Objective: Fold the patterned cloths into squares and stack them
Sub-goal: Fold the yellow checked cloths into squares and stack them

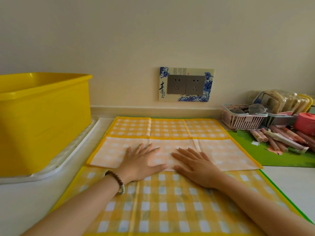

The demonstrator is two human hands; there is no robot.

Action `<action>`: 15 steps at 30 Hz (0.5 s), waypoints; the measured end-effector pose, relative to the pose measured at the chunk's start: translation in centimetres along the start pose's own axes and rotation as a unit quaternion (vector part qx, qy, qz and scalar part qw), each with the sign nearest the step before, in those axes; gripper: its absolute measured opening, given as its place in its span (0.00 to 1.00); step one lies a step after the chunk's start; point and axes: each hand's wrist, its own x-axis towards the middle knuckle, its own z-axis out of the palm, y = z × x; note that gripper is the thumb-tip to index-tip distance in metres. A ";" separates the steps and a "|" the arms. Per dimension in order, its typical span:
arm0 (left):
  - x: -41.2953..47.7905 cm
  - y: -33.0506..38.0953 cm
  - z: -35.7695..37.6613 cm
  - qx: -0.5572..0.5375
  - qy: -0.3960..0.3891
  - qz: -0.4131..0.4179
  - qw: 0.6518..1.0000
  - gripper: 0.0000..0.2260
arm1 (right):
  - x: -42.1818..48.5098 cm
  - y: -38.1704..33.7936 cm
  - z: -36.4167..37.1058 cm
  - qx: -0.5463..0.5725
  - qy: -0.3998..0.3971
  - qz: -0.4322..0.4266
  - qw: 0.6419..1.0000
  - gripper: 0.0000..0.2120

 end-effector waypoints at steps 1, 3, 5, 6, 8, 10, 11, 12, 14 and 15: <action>-0.2 -0.5 -0.1 0.001 0.000 0.000 1.000 0.39 | 0.0 0.0 0.0 0.002 -0.005 0.000 1.000 0.30; -0.6 -1.9 -0.4 0.001 0.000 -0.005 1.000 0.40 | -0.1 0.1 0.0 0.005 -0.003 -0.006 1.000 0.37; -1.3 -3.7 -0.7 -0.002 0.005 -0.016 1.000 0.45 | -0.1 0.2 -0.1 0.004 0.003 -0.008 1.000 0.39; -1.7 -4.6 -1.0 -0.001 0.008 -0.026 1.000 0.47 | -0.1 0.2 -0.1 0.004 0.002 -0.007 1.000 0.37; -2.7 -6.2 -1.4 0.006 0.014 -0.045 0.999 0.50 | -0.1 0.1 -0.1 0.001 0.000 -0.009 1.000 0.37; -3.6 -7.2 -1.6 0.005 0.015 -0.050 0.999 0.52 | -0.1 0.1 -0.1 -0.004 -0.007 -0.008 1.000 0.34; -3.8 -7.4 -1.6 0.002 0.013 -0.050 0.999 0.52 | -0.1 0.0 -0.2 -0.005 -0.010 -0.007 1.000 0.32; -3.9 -7.5 -1.7 -0.004 0.009 -0.050 0.999 0.51 | 0.0 0.0 -0.2 -0.006 -0.012 -0.004 1.000 0.29; -4.0 -7.2 -2.1 -0.017 -0.005 -0.056 0.998 0.50 | 0.0 0.0 -0.2 -0.008 -0.013 -0.003 1.000 0.27; -4.0 -6.9 -2.3 -0.026 -0.011 -0.057 0.998 0.51 | 0.0 0.0 -0.2 -0.007 -0.013 -0.002 1.000 0.26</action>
